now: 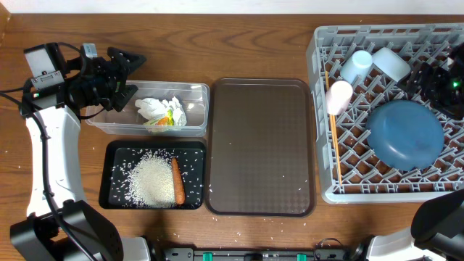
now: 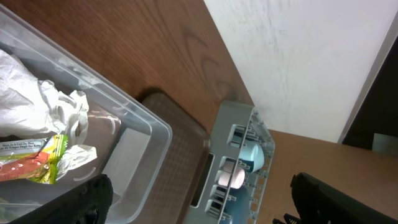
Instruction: Sort waste into correct bins and load items into the dishwasher rack
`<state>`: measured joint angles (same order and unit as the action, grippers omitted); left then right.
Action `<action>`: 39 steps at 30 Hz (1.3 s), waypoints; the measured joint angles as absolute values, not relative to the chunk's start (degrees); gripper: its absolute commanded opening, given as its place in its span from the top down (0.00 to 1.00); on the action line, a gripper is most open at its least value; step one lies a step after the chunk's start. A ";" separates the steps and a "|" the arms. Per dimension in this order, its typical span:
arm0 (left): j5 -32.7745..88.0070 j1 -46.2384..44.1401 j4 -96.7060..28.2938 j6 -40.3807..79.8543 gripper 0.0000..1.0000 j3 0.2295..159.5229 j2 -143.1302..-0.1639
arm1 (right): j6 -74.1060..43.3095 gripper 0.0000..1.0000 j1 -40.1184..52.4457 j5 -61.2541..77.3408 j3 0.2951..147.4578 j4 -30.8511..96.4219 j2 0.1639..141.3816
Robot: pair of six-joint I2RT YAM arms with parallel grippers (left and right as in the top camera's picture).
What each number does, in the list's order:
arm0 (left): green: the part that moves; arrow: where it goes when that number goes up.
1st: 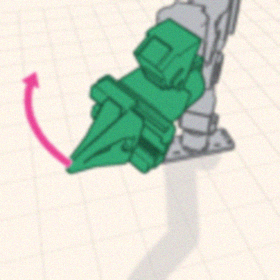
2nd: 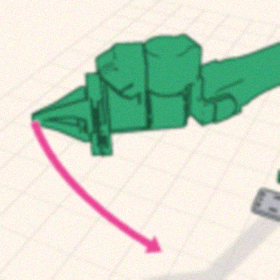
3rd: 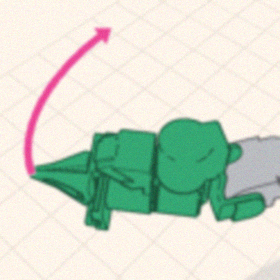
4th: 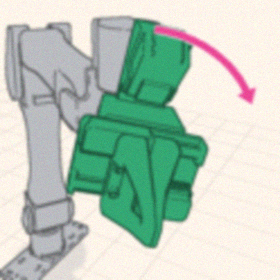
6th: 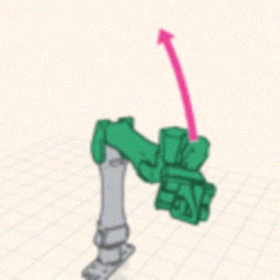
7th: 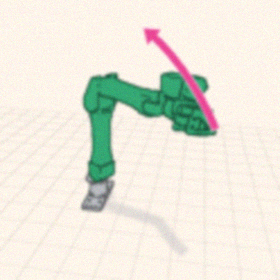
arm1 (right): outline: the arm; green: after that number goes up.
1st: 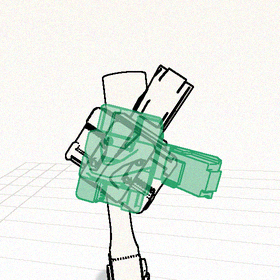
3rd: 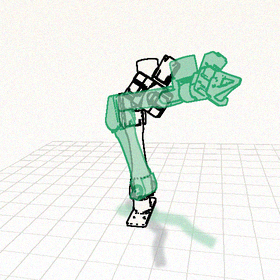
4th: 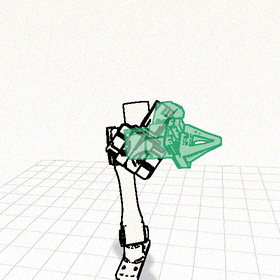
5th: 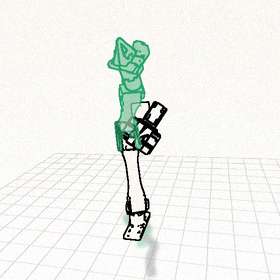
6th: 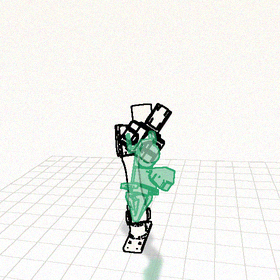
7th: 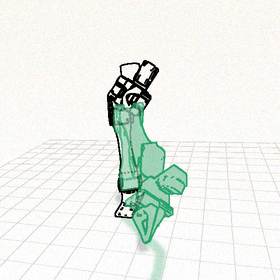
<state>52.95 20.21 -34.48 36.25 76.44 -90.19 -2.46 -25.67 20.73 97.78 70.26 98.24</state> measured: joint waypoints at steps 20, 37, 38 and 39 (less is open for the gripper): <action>52.93 20.21 -34.48 36.25 0.06 76.44 -90.19 | -2.33 0.01 -16.27 19.99 97.78 70.19 86.24; 52.93 20.21 -34.48 36.23 0.06 76.44 -90.19 | -1.83 0.01 6.90 17.43 97.76 66.87 70.74; 52.93 20.21 -34.48 36.25 0.06 76.44 -90.19 | -1.80 0.01 6.90 17.08 97.67 65.43 69.87; 52.93 20.21 -34.48 36.25 0.06 76.44 -90.19 | -1.76 0.01 7.01 16.84 97.12 63.26 68.55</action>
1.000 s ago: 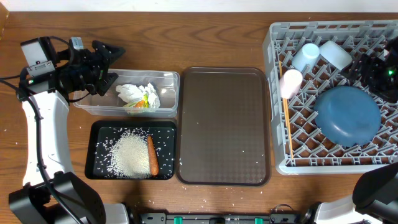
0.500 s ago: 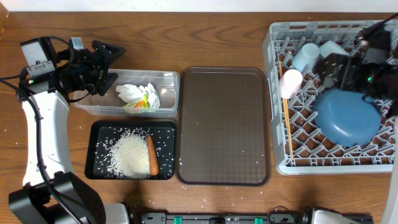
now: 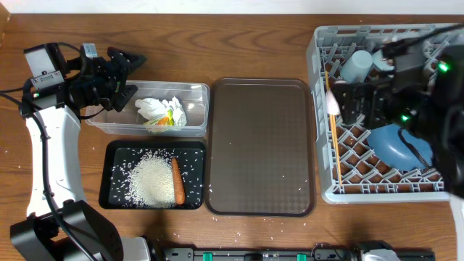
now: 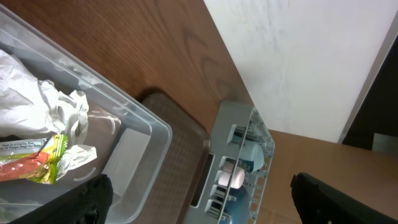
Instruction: Sort waste into correct bins and load items into the dishwasher rack
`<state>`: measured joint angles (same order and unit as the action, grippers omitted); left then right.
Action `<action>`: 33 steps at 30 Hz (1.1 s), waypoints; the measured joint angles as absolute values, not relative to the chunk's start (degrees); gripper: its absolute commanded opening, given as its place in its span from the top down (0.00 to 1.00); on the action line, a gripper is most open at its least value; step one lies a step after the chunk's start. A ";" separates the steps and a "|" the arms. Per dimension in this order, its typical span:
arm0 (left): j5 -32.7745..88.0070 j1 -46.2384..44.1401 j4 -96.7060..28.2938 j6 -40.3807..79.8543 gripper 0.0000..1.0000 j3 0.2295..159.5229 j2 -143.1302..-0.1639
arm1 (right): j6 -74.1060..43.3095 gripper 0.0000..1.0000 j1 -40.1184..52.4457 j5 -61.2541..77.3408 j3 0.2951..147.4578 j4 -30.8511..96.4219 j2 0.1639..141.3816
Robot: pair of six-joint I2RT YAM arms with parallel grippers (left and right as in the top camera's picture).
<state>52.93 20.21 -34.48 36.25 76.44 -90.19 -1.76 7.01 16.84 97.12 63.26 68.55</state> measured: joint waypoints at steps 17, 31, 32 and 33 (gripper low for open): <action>52.51 20.21 -34.48 36.23 0.06 76.44 -90.19 | -0.80 0.01 8.32 12.49 42.65 22.37 23.66; 52.51 20.21 -34.48 36.23 0.06 76.44 -90.19 | -0.71 0.01 6.55 10.17 8.80 -6.17 6.79; 52.51 20.21 -34.48 36.23 0.06 76.44 -90.19 | -0.71 0.01 6.55 10.04 7.35 -6.98 6.48; 52.51 20.21 -34.50 36.23 0.06 76.44 -90.19 | -0.71 0.01 6.55 9.85 6.22 -7.40 6.13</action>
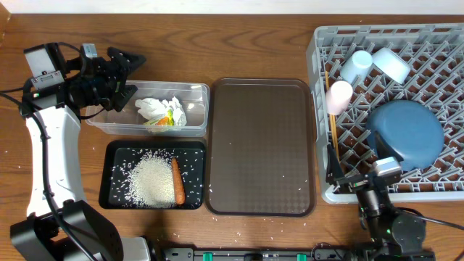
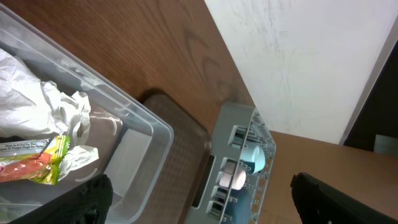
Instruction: Sort waste into correct bins and load items into the dishwasher rack
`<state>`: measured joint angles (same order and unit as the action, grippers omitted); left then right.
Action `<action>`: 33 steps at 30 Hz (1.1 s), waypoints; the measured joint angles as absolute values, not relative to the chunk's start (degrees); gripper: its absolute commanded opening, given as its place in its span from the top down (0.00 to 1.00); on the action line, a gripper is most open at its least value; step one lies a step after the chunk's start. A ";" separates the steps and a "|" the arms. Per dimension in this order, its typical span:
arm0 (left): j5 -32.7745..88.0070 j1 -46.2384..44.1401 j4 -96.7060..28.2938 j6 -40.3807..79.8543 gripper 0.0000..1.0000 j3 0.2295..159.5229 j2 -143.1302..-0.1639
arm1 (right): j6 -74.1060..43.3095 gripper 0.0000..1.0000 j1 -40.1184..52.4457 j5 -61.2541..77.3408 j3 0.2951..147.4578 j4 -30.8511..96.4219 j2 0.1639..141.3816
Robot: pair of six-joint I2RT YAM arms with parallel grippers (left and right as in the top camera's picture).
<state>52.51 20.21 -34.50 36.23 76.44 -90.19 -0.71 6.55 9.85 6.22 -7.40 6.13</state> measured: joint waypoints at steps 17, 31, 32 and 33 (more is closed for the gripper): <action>52.53 20.21 -34.48 36.23 0.06 76.44 -90.19 | -0.27 0.01 6.33 3.29 0.38 3.86 0.69; 52.51 20.21 -34.48 36.25 0.06 76.44 -90.19 | 0.67 0.01 6.33 2.96 0.38 3.84 0.67; 52.51 20.21 -34.48 36.25 0.06 76.44 -90.19 | 0.67 0.01 6.33 2.96 0.38 3.84 0.67; 52.51 20.21 -34.48 36.25 0.06 76.44 -90.19 | 0.67 0.01 6.33 2.96 0.38 3.84 0.67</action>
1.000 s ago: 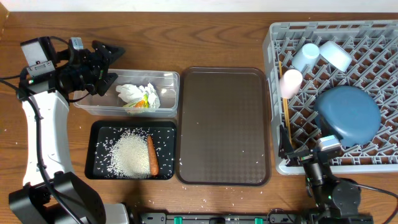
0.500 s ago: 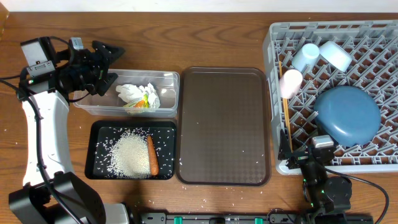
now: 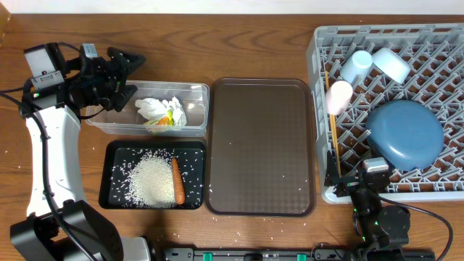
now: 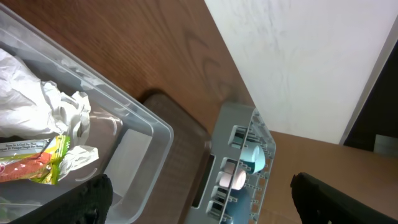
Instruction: Sort waste into correct bins and load items into the dishwasher rack
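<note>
My left gripper (image 3: 123, 72) hangs open and holds nothing, above the left end of the clear bin (image 3: 196, 90), which holds crumpled white paper (image 3: 154, 107) and a coloured wrapper (image 4: 28, 163). In the left wrist view its fingers (image 4: 93, 199) stand wide apart. A black tray (image 3: 116, 156) carries rice (image 3: 151, 181) and a carrot (image 3: 177, 181). The grey dishwasher rack (image 3: 322, 109) holds a blue bowl (image 3: 406, 134), a white bowl (image 3: 391, 64), a pale blue cup (image 3: 355, 65), a pink cup (image 3: 338, 94) and orange chopsticks (image 3: 335, 145). My right arm (image 3: 373, 199) sits folded at the rack's near edge, its fingers indistinct.
A brown serving tray (image 3: 261, 145) lies bare between the bins and the rack. Stray rice grains dot the wooden table (image 3: 254, 43) near the front edge. A white wall shows past the table in the left wrist view.
My right arm has settled slightly lower and to the left at the rack's near edge. The left arm and all the items are where they were.
My right arm was first at the rack's far right beside the blue bowl. Then it loomed high over the rack's middle. After that it was folded down at the rack's near edge, where it still is. The left gripper stayed open over the clear bin throughout.
</note>
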`<state>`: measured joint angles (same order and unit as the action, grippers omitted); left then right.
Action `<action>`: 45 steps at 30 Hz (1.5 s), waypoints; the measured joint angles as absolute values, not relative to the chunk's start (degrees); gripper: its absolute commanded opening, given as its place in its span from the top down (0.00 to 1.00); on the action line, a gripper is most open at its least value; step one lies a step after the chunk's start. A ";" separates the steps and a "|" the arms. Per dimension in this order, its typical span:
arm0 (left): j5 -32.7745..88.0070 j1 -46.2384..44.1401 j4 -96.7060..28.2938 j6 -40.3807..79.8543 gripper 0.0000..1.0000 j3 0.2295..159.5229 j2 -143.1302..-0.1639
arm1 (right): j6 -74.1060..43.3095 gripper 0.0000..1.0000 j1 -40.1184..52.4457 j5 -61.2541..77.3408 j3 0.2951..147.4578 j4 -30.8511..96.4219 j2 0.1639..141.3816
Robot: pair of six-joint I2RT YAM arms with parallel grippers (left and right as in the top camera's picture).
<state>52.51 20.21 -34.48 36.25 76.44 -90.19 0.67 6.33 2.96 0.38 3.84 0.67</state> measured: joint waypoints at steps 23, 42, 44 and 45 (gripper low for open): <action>52.53 20.21 -34.48 36.25 0.06 76.44 -90.19 | 0.69 0.01 6.33 2.96 0.38 3.84 0.67; 20.40 -0.67 -37.19 36.21 0.06 71.20 -56.42 | 0.69 0.01 6.33 2.92 0.38 3.84 0.67; 15.07 -4.60 -37.10 36.16 0.06 67.18 -50.83 | 0.69 0.01 6.33 2.94 0.38 3.86 0.69; 13.06 -6.04 -37.10 36.16 0.06 64.97 -48.31 | 0.69 0.01 6.33 2.94 0.38 3.84 0.67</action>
